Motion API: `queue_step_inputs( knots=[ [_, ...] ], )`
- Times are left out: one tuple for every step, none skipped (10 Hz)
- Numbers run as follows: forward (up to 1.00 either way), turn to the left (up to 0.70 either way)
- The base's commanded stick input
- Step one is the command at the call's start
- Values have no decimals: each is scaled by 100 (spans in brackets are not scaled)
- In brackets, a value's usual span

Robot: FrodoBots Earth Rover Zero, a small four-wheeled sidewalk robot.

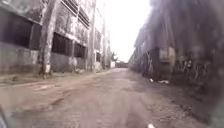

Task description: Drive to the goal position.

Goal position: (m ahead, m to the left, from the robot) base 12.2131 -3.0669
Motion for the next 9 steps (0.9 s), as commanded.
queue_step_inputs(
  knots=[
    [70,0],
    [70,0],
    [70,0],
    [70,0],
    [70,0],
    [70,0],
    [70,0],
    [70,0],
    [70,0]
  ],
)
